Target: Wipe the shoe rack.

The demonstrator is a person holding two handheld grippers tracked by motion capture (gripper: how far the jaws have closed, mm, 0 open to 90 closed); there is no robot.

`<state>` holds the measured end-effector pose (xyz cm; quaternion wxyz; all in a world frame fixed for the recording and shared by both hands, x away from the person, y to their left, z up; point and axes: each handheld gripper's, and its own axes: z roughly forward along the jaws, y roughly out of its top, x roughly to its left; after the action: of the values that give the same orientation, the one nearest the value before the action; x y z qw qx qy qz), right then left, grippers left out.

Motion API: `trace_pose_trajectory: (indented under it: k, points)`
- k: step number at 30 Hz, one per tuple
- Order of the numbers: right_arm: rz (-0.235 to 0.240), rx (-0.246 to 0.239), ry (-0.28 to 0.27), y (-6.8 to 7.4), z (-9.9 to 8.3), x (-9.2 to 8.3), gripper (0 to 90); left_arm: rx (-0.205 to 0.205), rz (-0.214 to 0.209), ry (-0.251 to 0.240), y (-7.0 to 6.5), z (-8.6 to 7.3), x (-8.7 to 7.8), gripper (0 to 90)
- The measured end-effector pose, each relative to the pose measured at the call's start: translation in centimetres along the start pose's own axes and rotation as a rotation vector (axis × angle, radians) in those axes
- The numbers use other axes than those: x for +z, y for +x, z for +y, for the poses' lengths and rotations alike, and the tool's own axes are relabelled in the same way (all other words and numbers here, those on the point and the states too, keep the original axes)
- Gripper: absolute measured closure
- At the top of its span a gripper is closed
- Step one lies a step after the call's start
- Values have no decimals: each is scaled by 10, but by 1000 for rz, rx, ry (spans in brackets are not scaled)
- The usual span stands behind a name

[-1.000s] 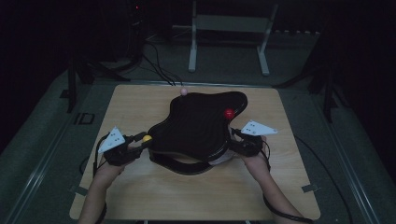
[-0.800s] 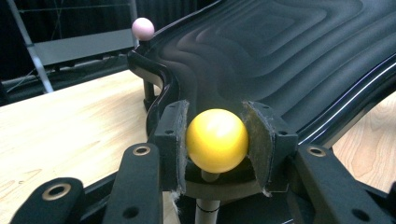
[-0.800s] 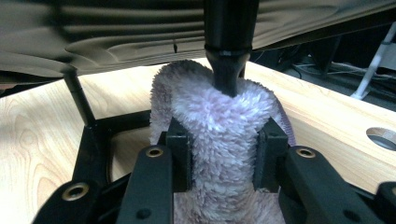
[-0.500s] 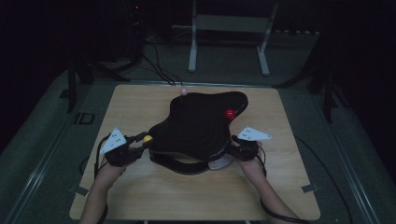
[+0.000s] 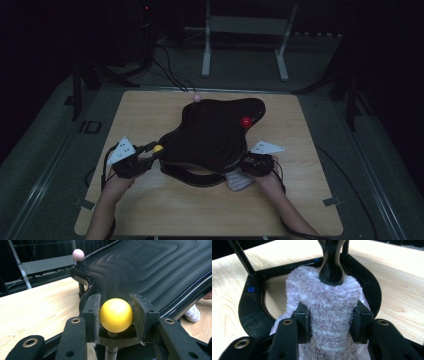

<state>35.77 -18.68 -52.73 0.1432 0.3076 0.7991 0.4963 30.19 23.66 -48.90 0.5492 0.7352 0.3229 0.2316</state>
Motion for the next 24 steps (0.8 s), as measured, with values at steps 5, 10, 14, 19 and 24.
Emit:
trace_pose_trajectory:
  k: [5,10,14,19,24]
  points:
    - [-6,-16,-35,2,11,-12,545,3,-1,-1,0,0,0,596]
    - [-14,-37,-50,5,25,-21,584,6,1,2,0,0,1,596]
    - [-16,-37,-63,5,28,-24,577,7,1,4,0,1,1,596]
    - [-8,-40,-124,6,36,-33,563,9,-1,6,0,1,0,596]
    - [-1,-44,-218,6,60,-49,531,9,-4,5,0,1,1,596]
